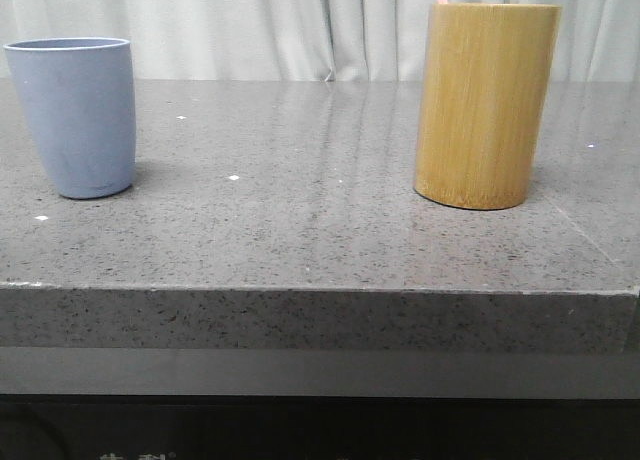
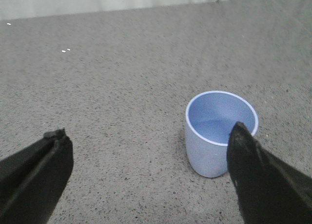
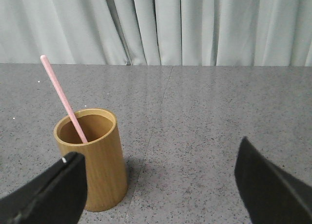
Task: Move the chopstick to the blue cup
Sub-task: 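Lower the left gripper over the light blue cup and grasp its rim, then slide the blue cup with the left gripper next to the bamboo holder, then release the blue cup and raise the left gripper away, then grasp the pink stick in the bamboo holder with the right gripper and lift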
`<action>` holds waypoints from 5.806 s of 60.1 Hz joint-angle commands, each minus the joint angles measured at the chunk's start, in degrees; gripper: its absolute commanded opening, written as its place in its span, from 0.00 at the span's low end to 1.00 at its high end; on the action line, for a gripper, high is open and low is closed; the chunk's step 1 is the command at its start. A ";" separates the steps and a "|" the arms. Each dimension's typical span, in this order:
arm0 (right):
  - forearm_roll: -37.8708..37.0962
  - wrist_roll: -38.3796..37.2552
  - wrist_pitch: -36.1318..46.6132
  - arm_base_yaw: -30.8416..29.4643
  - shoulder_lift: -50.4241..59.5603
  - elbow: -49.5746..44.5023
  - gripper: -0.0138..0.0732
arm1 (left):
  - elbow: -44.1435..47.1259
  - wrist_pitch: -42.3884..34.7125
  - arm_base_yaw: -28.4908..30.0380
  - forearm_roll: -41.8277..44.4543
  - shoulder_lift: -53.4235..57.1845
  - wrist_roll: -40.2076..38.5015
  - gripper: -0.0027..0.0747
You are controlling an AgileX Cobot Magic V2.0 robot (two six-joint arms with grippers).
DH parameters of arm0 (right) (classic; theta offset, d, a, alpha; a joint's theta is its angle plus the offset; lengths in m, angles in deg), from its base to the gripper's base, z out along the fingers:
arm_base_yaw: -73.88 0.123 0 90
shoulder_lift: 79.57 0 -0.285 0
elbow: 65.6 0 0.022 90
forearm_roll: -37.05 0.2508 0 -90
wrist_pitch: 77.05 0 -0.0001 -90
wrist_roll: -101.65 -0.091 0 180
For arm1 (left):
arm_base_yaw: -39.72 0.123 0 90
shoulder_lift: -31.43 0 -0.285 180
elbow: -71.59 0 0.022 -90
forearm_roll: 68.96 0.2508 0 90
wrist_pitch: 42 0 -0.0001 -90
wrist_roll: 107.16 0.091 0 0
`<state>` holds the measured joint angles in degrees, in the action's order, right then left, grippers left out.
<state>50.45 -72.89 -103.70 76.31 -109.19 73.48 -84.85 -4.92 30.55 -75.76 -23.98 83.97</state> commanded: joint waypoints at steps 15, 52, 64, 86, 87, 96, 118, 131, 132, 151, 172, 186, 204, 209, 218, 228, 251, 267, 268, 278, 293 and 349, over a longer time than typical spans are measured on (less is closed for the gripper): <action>0.53 0.59 3.74 -0.43 -0.77 1.89 0.88 | -21.96 13.46 -12.42 -0.58 -20.73 1.64 0.83; 0.51 0.59 3.44 -0.43 -0.77 1.89 0.88 | -35.66 26.19 -15.63 0.77 -44.42 1.43 0.83; 0.51 0.59 3.38 -0.43 -0.77 1.89 0.88 | -35.66 28.00 -15.63 0.77 -46.15 1.43 0.67; 0.51 0.59 3.38 -0.43 -0.77 1.89 0.88 | -35.66 27.65 -15.63 0.77 -46.27 1.43 0.03; 0.51 0.59 3.38 -0.43 -0.77 1.89 0.88 | -35.66 27.65 -15.63 0.77 -46.27 1.43 0.01; 0.51 0.59 3.38 -0.43 -0.77 1.89 0.88 | -36.78 28.53 -15.63 0.77 -46.27 1.43 0.01; 0.51 0.59 3.38 -0.43 -0.77 1.89 0.88 | -47.22 30.84 -23.81 -0.32 -46.95 1.43 0.01; 0.51 0.59 3.38 -0.43 -0.77 1.89 0.88 | -52.47 30.26 -30.15 -0.32 -51.50 1.43 0.01; 0.51 0.59 3.38 -0.43 -0.77 1.89 0.88 | -52.70 30.26 -30.49 -0.32 -51.81 1.43 0.01; 0.51 0.59 3.38 -0.43 -0.77 1.89 0.88 | -53.98 31.93 -33.35 0.38 -56.72 1.43 0.01; 0.51 0.59 3.38 -0.43 -0.77 1.89 0.88 | -54.45 32.56 -33.35 1.53 -57.17 1.43 0.18; 0.51 0.59 3.38 -0.43 -0.77 1.89 0.88 | -54.45 32.19 -33.35 1.53 -57.17 1.43 0.43; 0.51 0.59 3.38 -0.43 -0.77 1.89 0.88 | -60.64 35.65 -33.35 1.53 -56.14 0.88 0.48; 0.51 0.59 3.38 -0.43 -0.77 1.89 0.88 | -61.20 35.65 -33.35 1.53 -54.83 -0.07 0.48; 0.51 0.59 3.38 -0.43 -0.77 1.89 0.88 | -61.20 35.65 -33.35 2.37 -51.20 -1.84 0.48; 0.51 0.59 3.38 -0.43 -0.77 1.89 0.88 | -60.57 35.65 -33.02 7.78 -47.70 -2.34 0.38; 0.51 0.59 3.38 -0.43 -0.77 1.89 0.88 | -49.14 35.65 -20.55 11.50 -36.89 -7.22 0.01; 0.51 0.59 3.38 -0.43 -0.77 1.89 0.88 | -33.63 29.17 -6.45 8.27 -23.79 -8.16 0.01; 0.51 0.59 3.38 -0.43 -0.77 1.89 0.88 | -32.59 27.84 -5.79 7.87 -22.95 -8.21 0.01; 0.51 0.59 3.38 -0.43 -0.77 1.89 0.88 | -18.92 16.54 0.15 4.52 -11.69 -8.21 0.01; 0.51 0.59 3.38 -0.43 -0.77 1.89 0.88 | 1.95 1.88 0.91 3.99 7.16 -8.21 0.01; 0.45 13.75 17.69 19.72 -35.90 15.16 0.88 | 22.10 -8.30 0.91 2.50 40.25 -8.21 0.01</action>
<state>50.63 -61.75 -91.61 92.80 -141.65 84.66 -61.33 -8.41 31.29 -72.67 16.99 76.24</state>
